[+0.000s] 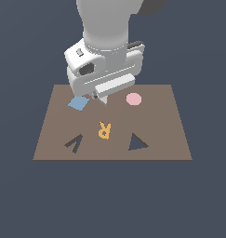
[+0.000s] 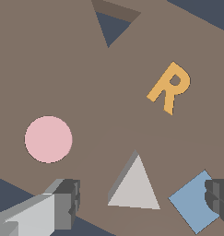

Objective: Insert a designated object into the corresponding slot on a board.

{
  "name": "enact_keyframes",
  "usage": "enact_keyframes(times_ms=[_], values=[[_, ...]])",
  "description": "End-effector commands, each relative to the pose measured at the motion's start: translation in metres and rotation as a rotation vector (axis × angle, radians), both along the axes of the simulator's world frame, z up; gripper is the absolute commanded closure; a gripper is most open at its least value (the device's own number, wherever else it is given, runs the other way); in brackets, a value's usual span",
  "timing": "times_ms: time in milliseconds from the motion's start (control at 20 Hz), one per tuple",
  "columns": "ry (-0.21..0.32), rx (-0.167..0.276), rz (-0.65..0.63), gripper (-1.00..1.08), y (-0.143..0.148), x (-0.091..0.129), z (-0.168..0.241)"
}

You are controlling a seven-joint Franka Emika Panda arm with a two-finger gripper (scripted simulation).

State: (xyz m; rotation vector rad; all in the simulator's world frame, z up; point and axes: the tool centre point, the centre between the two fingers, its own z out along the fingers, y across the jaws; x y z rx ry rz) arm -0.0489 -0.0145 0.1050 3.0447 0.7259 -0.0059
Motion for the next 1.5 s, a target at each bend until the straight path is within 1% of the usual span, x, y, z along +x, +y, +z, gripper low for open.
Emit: enact_keyframes(times_ms=[0,300,650,950,1200,1450], values=[[0.000,0.003,0.077,-0.92,-0.002,-0.007,-0.011],[0.000,0.008,0.222,-0.92,-0.006,-0.021,-0.032],[0.001,0.012,0.330,-0.92,-0.012,-0.030,-0.048],[0.001,0.013,0.370,-0.92,-0.014,-0.033,-0.055],[0.002,0.013,0.368,-0.92,-0.015,-0.033,-0.056],[0.001,0.012,0.372,-0.92,-0.015,-0.033,-0.070]])
